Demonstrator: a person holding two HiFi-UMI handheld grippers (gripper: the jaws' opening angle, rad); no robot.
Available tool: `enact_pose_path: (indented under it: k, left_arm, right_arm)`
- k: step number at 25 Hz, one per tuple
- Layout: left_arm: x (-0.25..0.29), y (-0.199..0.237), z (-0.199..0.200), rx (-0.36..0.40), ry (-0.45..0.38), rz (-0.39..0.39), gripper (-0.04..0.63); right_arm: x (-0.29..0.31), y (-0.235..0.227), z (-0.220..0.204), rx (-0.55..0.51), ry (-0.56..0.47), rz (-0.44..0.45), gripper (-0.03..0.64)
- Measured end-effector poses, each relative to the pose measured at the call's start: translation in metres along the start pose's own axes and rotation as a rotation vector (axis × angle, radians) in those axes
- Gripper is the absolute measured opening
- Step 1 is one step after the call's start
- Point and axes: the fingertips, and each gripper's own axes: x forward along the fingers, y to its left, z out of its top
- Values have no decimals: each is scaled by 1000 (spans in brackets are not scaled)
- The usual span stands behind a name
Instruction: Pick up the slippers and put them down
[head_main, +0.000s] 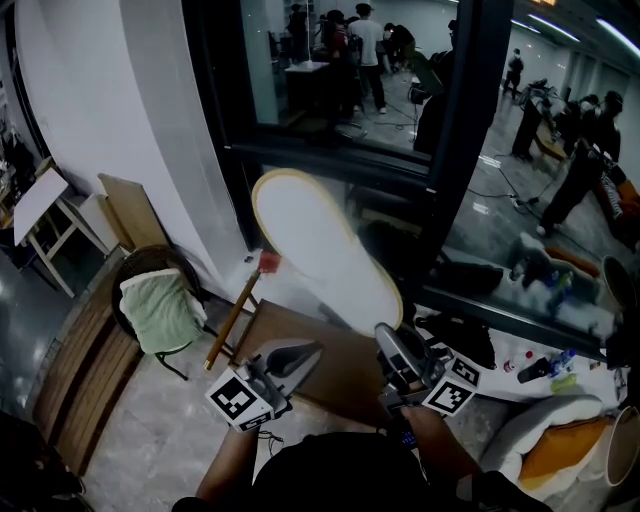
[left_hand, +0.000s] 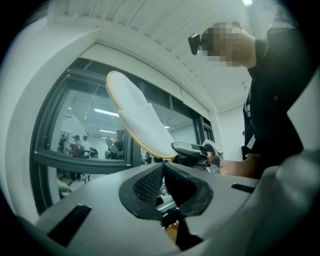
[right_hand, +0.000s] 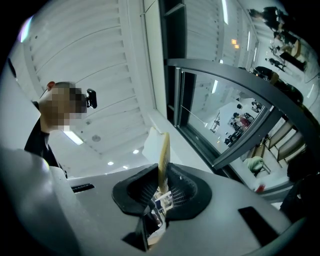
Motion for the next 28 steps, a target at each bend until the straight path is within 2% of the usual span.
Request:
enact_pose_path:
  k: [11, 16, 20, 25, 28]
  left_arm:
    - [0, 7, -16, -37, 9, 4, 23]
    - [-10, 7, -31, -100, 26, 39, 23]
    - [-9, 15, -66, -162, 96, 58, 23]
    - [-19, 27, -118, -232, 101, 116, 23]
    - [-30, 23, -161, -281, 159, 124, 23]
  right_arm:
    - [0, -14, -12, 31, 19, -33, 63]
    - [-12, -35, -41, 100, 62, -108, 63]
    - [-23, -71, -70, 163, 91, -184, 63]
    - [-46, -119, -120, 252, 148, -273, 63]
    - [-69, -139, -154, 313, 177, -336, 63]
